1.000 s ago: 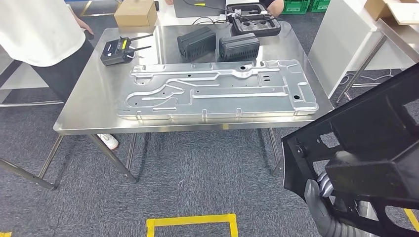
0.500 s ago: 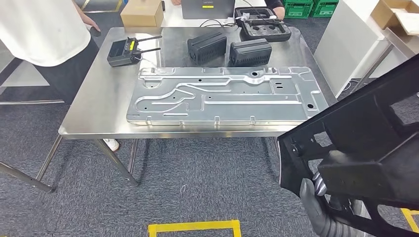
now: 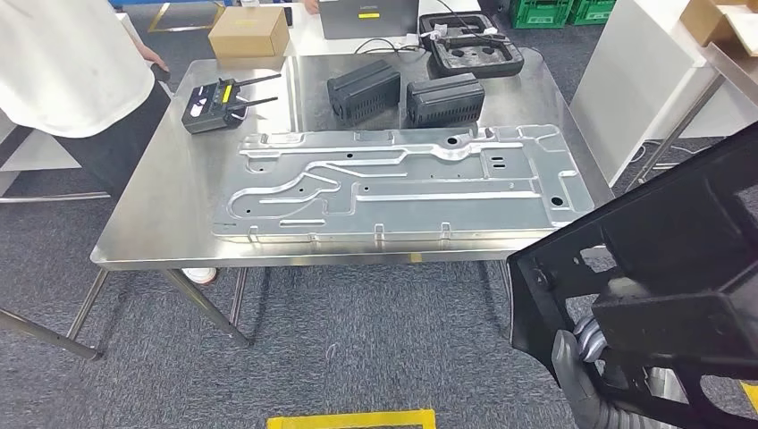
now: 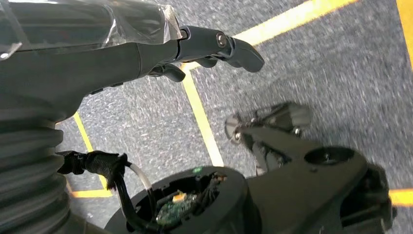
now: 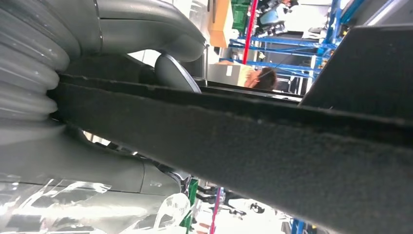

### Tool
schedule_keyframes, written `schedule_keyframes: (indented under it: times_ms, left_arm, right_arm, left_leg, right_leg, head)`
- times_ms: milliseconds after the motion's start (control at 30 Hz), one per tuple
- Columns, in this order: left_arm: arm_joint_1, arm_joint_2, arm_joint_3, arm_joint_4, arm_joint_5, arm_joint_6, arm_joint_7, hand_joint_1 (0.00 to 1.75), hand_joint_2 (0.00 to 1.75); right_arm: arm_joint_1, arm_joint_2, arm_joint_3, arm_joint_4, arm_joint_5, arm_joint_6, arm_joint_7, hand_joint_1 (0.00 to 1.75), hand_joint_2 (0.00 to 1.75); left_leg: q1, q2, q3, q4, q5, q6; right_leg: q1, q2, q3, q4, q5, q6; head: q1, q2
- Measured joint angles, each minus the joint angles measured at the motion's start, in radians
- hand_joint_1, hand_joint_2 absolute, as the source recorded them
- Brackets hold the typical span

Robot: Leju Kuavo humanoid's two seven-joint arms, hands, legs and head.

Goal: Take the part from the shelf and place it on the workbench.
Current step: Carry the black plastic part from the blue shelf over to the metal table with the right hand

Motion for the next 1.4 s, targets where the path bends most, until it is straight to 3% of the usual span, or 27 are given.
schedule_keyframes:
  times_ms: [100,167,267,333,433,467,500,533,600,633,667,767,833,933,967,1000,1033,1100,1167,1300,1333,1400]
  left_arm:
    - [0.002,-0.001,-0.001,0.000,0.000,-0.022,0.010,0.00,1.75]
    - [0.004,-0.002,-0.001,0.000,-0.001,-0.022,0.013,0.00,1.75]
    - [0.006,-0.006,-0.002,0.000,-0.012,-0.022,0.021,0.00,1.75]
    - [0.006,-0.010,-0.002,0.000,-0.018,-0.022,0.026,0.00,1.75]
    - [0.006,-0.012,-0.002,0.000,-0.018,-0.018,0.027,0.00,1.75]
    - [0.007,-0.012,-0.002,0.000,-0.017,-0.017,0.026,0.00,1.75]
    - [0.008,-0.012,-0.002,0.000,-0.016,-0.017,0.025,0.00,1.75]
    - [0.008,-0.012,-0.002,0.000,-0.015,-0.017,0.025,0.00,1.75]
    - [0.008,-0.012,-0.002,0.000,-0.013,-0.017,0.024,0.00,1.75]
    - [0.008,-0.012,-0.002,0.000,-0.012,-0.017,0.024,0.00,1.75]
    - [0.007,-0.012,-0.002,0.000,-0.011,-0.016,0.024,0.00,1.75]
    - [0.005,-0.012,-0.002,0.000,-0.007,-0.015,0.024,0.00,1.75]
    - [0.005,-0.012,-0.002,0.000,-0.003,-0.016,0.024,0.00,1.75]
    - [0.005,-0.012,-0.002,0.000,0.003,-0.022,0.025,0.00,1.75]
    - [0.003,-0.013,-0.002,0.000,0.004,-0.033,0.025,0.00,1.75]
    - [0.002,-0.012,-0.001,0.000,0.005,-0.048,0.027,0.00,1.75]
    - [0.001,-0.012,-0.001,0.000,0.005,-0.063,0.029,0.00,1.75]
    - [0.001,-0.011,0.000,0.001,0.005,-0.079,0.034,0.00,1.75]
    - [0.003,-0.010,-0.001,0.002,0.010,-0.081,0.035,0.00,1.75]
    - [0.008,-0.005,0.001,0.003,0.039,-0.086,0.012,0.00,1.75]
    - [0.007,-0.003,0.001,0.003,0.047,-0.084,0.005,0.00,1.75]
    - [0.004,0.002,0.003,0.003,0.061,-0.082,-0.007,0.00,1.75]
  right_arm:
    - [0.004,-0.002,-0.006,-0.002,-0.002,0.004,0.001,1.75,1.75]
    - [0.007,-0.003,-0.012,-0.004,-0.004,0.006,0.001,1.75,1.75]
    - [0.027,-0.009,-0.028,-0.008,-0.018,0.006,-0.006,1.75,1.75]
    - [0.048,-0.013,-0.047,-0.010,-0.039,0.007,-0.022,1.75,1.75]
    - [0.086,-0.019,-0.082,-0.010,-0.078,0.019,-0.043,1.75,1.75]
    - [0.098,-0.019,-0.092,-0.010,-0.088,0.026,-0.047,1.75,1.75]
    - [0.107,-0.019,-0.102,-0.010,-0.096,0.034,-0.051,1.75,1.75]
    - [0.112,-0.019,-0.110,-0.010,-0.102,0.041,-0.053,1.75,1.75]
    - [0.118,-0.019,-0.126,-0.010,-0.107,0.051,-0.056,1.75,1.75]
    - [0.120,-0.019,-0.134,-0.009,-0.109,0.054,-0.058,1.75,1.75]
    - [0.123,-0.018,-0.141,-0.009,-0.112,0.057,-0.059,1.75,1.75]
    - [0.127,-0.017,-0.156,-0.009,-0.119,0.064,-0.061,1.75,1.75]
    - [0.129,-0.016,-0.165,-0.009,-0.122,0.067,-0.064,1.75,1.75]
    - [0.131,-0.015,-0.172,-0.009,-0.123,0.071,-0.071,1.75,1.75]
    - [0.133,-0.014,-0.172,-0.009,-0.120,0.072,-0.072,1.75,1.75]
    - [0.134,-0.013,-0.173,-0.009,-0.116,0.074,-0.072,1.75,1.75]
    - [0.136,-0.012,-0.173,-0.009,-0.110,0.074,-0.072,1.75,1.75]
    - [0.137,-0.009,-0.172,-0.009,-0.095,0.075,-0.071,1.75,1.75]
    - [0.132,-0.004,-0.171,-0.009,-0.081,0.074,-0.067,1.75,1.75]
    - [0.090,0.005,-0.156,-0.001,-0.053,0.069,-0.050,1.75,1.75]
    - [0.071,0.008,-0.148,0.004,-0.043,0.068,-0.045,1.75,1.75]
    - [0.039,0.012,-0.128,0.013,-0.022,0.067,-0.033,1.75,1.75]
  left_leg:
    - [-0.003,0.002,0.073,-0.201,0.126,0.013]
    - [-0.007,0.003,0.104,-0.281,0.153,0.024]
    - [-0.009,0.001,0.112,-0.294,0.149,0.039]
    - [-0.005,0.000,0.122,-0.303,0.148,0.052]
    - [-0.003,0.001,0.133,-0.305,0.139,0.064]
    - [-0.003,0.001,0.138,-0.305,0.135,0.064]
    - [-0.003,0.000,0.143,-0.305,0.130,0.063]
    - [-0.002,0.000,0.151,-0.304,0.125,0.061]
    - [-0.003,-0.001,0.167,-0.304,0.111,0.052]
    - [-0.005,-0.002,0.171,-0.303,0.103,0.047]
    - [-0.007,-0.002,0.174,-0.303,0.098,0.041]
    - [-0.007,-0.002,0.177,-0.306,0.088,0.028]
    - [-0.003,0.001,0.159,-0.259,0.062,0.017]
    - [-0.001,0.003,0.050,-0.054,-0.021,0.005]
    - [-0.001,0.003,0.016,-0.001,-0.031,0.004]
    - [-0.001,0.003,0.001,0.014,-0.021,0.005]
    - [-0.002,0.003,0.005,-0.012,0.010,0.008]
    - [-0.005,0.003,0.056,-0.150,0.100,0.022]
    - [-0.012,0.004,0.097,-0.259,0.145,0.036]
    - [-0.014,0.003,0.112,-0.295,0.145,0.047]
    - [-0.011,0.003,0.118,-0.301,0.146,0.052]
    - [-0.008,0.003,0.128,-0.308,0.144,0.060]
  right_leg:
    - [0.002,0.002,0.026,0.000,-0.018,0.009]
    - [0.005,0.005,0.032,-0.001,-0.027,0.018]
    - [0.004,0.004,0.034,-0.003,-0.034,0.034]
    - [0.003,0.004,0.015,0.047,-0.063,0.043]
    - [0.002,0.004,-0.093,0.244,-0.141,0.051]
    - [0.001,0.004,-0.124,0.288,-0.146,0.053]
    - [0.000,0.003,-0.138,0.295,-0.131,0.054]
    - [-0.001,0.003,-0.129,0.258,-0.097,0.055]
    - [-0.003,0.003,-0.072,0.116,-0.014,0.057]
    - [-0.003,0.004,-0.047,0.058,0.009,0.054]
    - [-0.003,0.005,-0.032,0.023,0.018,0.049]
    - [0.000,0.006,-0.025,0.010,0.010,0.029]
    - [-0.002,0.005,-0.020,0.007,0.007,0.016]
    - [-0.001,0.002,-0.011,0.007,-0.002,0.005]
    - [0.000,0.002,-0.007,0.007,-0.006,0.003]
    - [0.000,0.002,-0.001,0.007,-0.011,0.003]
    - [0.001,0.002,0.007,0.007,-0.016,0.004]
    - [0.002,0.003,0.024,0.006,-0.027,0.007]
    - [0.004,0.005,0.030,0.006,-0.035,0.014]
    - [0.003,0.004,0.029,0.005,-0.042,0.033]
    - [0.003,0.004,0.023,0.024,-0.054,0.036]
    - [0.001,0.002,-0.026,0.126,-0.099,0.042]
  head:
    - [0.000,0.000]
    - [0.000,0.000]
    - [0.000,0.000]
    - [0.002,0.000]
    - [0.003,0.000]
    - [0.003,0.000]
    - [0.003,0.000]
    - [0.004,0.000]
    - [0.004,0.000]
    - [0.004,0.000]
    - [0.004,0.000]
    - [0.003,0.000]
    - [0.002,0.000]
    - [0.002,0.000]
    - [0.001,0.000]
    - [0.001,0.000]
    - [0.001,0.000]
    - [0.001,0.000]
    - [0.001,0.000]
    - [0.002,0.000]
    - [0.002,0.000]
    - [0.003,0.000]
